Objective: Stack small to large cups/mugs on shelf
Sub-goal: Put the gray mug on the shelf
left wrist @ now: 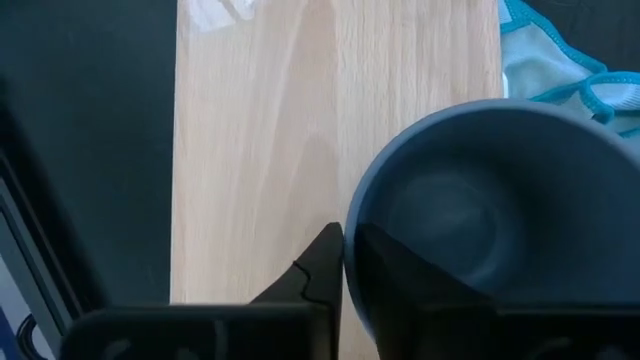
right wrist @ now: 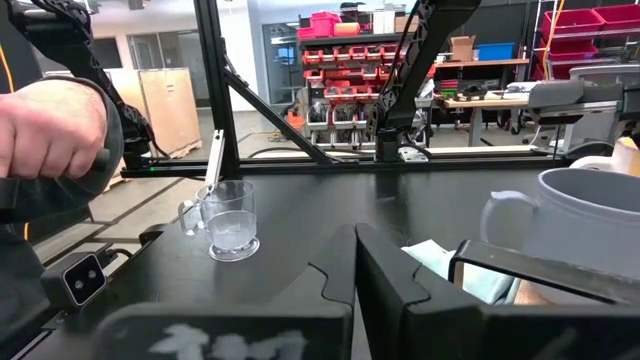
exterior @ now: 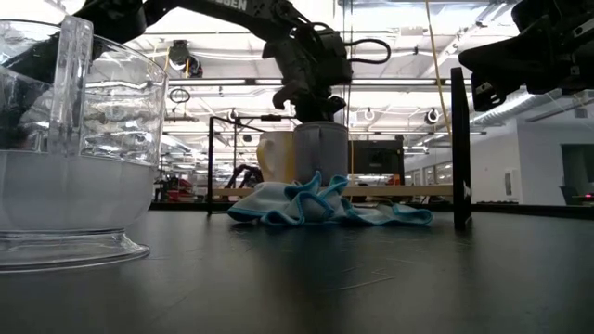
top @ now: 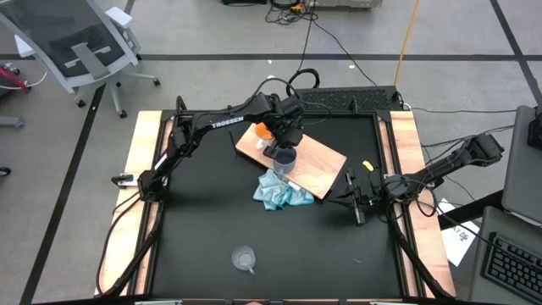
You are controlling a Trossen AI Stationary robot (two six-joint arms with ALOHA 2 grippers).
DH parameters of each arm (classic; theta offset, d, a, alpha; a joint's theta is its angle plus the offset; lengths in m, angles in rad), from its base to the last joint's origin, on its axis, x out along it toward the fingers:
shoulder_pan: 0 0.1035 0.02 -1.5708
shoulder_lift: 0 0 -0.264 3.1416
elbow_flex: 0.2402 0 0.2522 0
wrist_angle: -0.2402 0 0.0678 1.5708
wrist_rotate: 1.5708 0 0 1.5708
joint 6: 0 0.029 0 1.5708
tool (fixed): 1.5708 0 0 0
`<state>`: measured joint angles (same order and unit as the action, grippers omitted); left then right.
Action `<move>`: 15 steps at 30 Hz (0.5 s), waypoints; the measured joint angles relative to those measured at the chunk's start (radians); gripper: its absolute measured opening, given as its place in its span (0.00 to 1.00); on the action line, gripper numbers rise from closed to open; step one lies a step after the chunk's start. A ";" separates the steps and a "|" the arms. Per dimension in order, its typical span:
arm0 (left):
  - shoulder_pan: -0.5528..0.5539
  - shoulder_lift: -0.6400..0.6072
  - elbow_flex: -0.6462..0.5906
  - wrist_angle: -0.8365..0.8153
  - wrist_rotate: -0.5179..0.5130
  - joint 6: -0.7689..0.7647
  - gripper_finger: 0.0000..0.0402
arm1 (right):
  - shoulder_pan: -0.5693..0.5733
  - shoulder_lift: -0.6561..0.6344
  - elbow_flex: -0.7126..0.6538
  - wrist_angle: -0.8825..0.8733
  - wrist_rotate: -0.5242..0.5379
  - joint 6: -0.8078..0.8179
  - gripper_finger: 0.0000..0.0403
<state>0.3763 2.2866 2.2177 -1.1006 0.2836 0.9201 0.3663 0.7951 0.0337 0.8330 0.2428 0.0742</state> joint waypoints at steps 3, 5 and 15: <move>0.000 0.003 -0.001 -0.002 -0.001 -0.009 0.17 | 0.000 0.000 0.000 0.000 0.000 0.000 0.00; 0.000 0.003 -0.001 -0.002 0.000 -0.009 0.22 | 0.000 0.000 0.000 0.000 0.000 0.000 0.00; 0.001 0.003 -0.001 0.003 0.000 -0.006 0.36 | 0.000 0.000 0.000 0.000 0.000 0.000 0.00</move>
<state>0.3771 2.2894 2.2166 -1.0977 0.2832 0.9146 0.3660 0.7952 0.0334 0.8330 0.2428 0.0742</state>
